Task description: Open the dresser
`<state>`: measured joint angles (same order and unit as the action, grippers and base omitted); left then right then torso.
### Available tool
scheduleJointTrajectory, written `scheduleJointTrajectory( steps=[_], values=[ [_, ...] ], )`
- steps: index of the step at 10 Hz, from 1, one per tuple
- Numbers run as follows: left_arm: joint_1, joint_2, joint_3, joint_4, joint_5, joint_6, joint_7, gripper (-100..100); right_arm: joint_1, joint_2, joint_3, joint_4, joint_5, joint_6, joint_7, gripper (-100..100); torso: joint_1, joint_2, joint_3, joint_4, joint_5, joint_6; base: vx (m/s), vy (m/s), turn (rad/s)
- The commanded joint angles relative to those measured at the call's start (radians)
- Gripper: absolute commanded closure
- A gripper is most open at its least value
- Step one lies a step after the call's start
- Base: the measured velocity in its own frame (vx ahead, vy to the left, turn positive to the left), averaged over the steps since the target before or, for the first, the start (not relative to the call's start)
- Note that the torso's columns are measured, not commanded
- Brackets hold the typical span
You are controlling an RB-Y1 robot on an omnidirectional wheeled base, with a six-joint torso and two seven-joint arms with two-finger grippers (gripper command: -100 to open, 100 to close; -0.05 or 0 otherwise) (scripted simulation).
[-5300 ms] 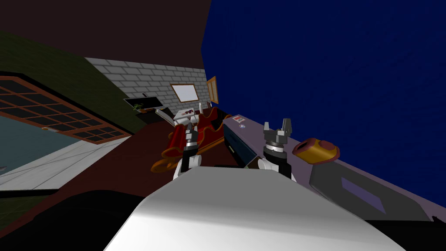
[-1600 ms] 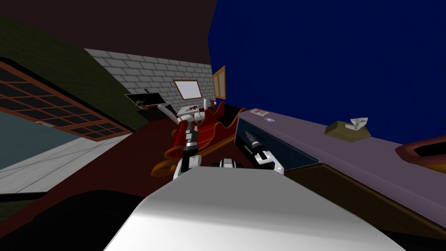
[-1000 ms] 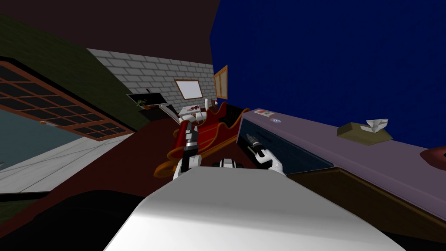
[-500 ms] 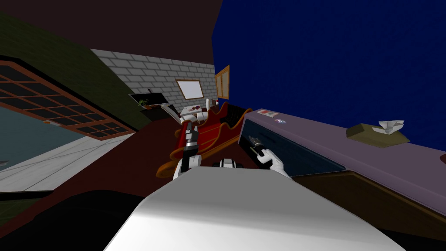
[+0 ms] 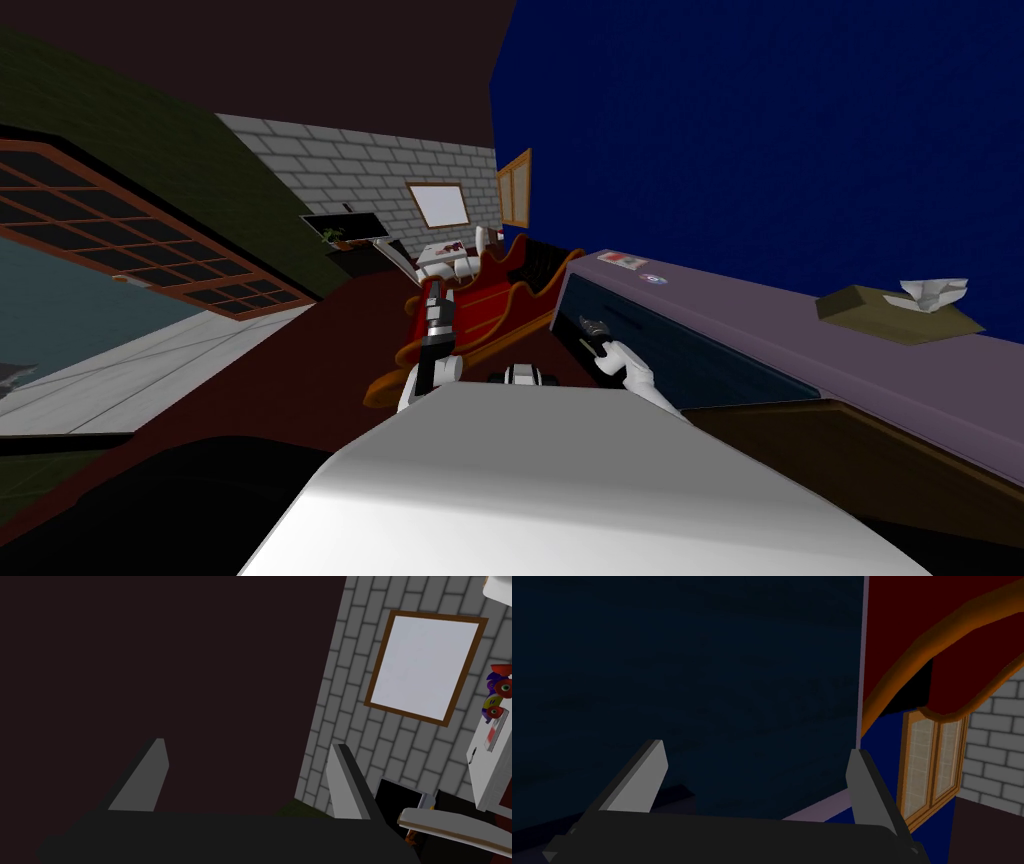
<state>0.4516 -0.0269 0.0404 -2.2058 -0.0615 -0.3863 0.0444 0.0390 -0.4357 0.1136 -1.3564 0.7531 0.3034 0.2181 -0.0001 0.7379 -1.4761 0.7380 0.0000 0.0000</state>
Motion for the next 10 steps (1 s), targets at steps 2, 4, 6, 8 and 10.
scheduleJointTrajectory(
  steps=[2, 4, 6, 8, 10],
  values=[
    [0.0, 0.0, 0.0, 0.0, 0.0, 0.0, 0.0, 0, -0.032, -0.046, 0.005, 0.106, 0.088, 0.088, 0.037, -100, 0.0, 0.0, 0.0, 0.0, 0.0, 0.0, 0.003, 0.084, 0.018],
    [0.0, 0.0, 0.0, 0.0, 0.0, 0.0, 0.0, 0, -0.044, -0.066, 0.007, 0.141, 0.119, 0.135, 0.051, -100, -0.001, 0.0, 0.0, 0.0, 0.0, 0.0, 0.006, 0.067, 0.018],
    [0.0, 0.0, 0.0, 0.0, 0.0, 0.0, 0.0, 0, -0.056, -0.086, 0.009, 0.182, 0.15, 0.171, 0.064, -100, -0.001, 0.0, 0.0, 0.0, 0.0, 0.0, 0.003, 0.056, 0.018],
    [0.0, 0.0, 0.0, 0.0, 0.0, 0.0, 0.0, 0, -0.067, -0.106, 0.011, 0.218, 0.18, 0.205, 0.078, -100, 0.002, 0.0, 0.0, 0.0, 0.001, 0.0, 0.011, 0.082, 0.02],
    [0.0, 0.0, 0.0, 0.0, 0.0, 0.0, 0.0, 0, -0.077, -0.126, 0.013, 0.252, 0.208, 0.237, 0.09, -100, -0.001, 0.0, 0.0, 0.0, 0.0, 0.0, 0.01, 0.05, 0.017]
  ],
)
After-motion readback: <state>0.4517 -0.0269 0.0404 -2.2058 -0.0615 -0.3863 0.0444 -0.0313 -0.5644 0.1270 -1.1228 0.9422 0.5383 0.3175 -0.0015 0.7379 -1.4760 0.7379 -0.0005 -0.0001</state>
